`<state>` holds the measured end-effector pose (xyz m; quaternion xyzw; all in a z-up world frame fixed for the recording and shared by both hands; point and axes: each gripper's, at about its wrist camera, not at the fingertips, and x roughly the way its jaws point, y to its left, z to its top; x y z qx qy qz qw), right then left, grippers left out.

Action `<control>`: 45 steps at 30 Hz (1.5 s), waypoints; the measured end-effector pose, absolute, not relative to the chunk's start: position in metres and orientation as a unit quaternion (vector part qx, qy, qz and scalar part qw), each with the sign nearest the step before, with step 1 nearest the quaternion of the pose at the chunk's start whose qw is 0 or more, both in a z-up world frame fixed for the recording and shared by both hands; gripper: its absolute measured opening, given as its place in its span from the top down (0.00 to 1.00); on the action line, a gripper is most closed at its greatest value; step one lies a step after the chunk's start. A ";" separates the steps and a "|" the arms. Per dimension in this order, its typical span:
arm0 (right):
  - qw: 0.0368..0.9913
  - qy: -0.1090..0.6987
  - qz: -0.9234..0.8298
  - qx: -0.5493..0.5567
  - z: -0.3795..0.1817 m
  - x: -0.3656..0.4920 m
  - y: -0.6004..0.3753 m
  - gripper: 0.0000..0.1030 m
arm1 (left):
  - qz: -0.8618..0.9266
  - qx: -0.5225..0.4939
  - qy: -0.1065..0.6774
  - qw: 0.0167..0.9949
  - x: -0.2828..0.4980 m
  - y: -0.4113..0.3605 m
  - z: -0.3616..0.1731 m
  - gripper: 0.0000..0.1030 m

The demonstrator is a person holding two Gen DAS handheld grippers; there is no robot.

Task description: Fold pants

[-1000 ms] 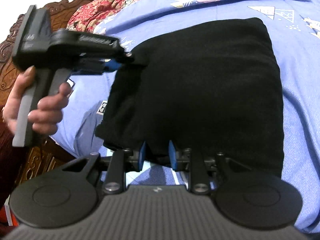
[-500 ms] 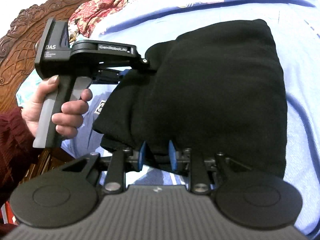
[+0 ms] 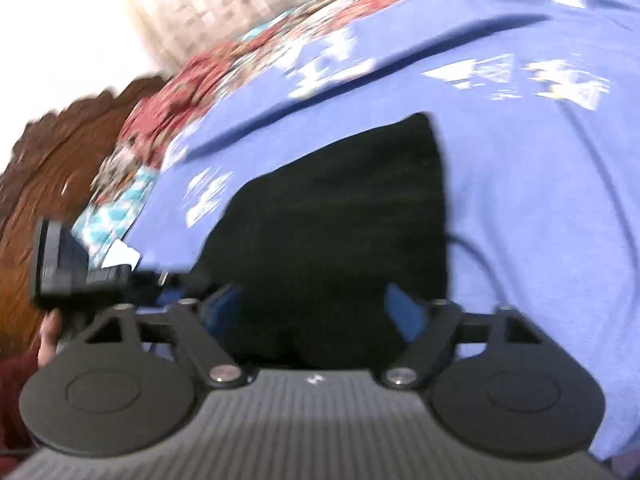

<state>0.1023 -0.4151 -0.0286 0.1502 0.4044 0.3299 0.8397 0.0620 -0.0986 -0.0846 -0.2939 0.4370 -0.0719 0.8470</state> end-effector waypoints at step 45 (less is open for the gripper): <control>0.868 0.347 0.342 0.098 -0.048 0.353 -0.315 0.41 | 0.042 -0.181 0.365 0.912 0.319 -0.107 -0.067 0.29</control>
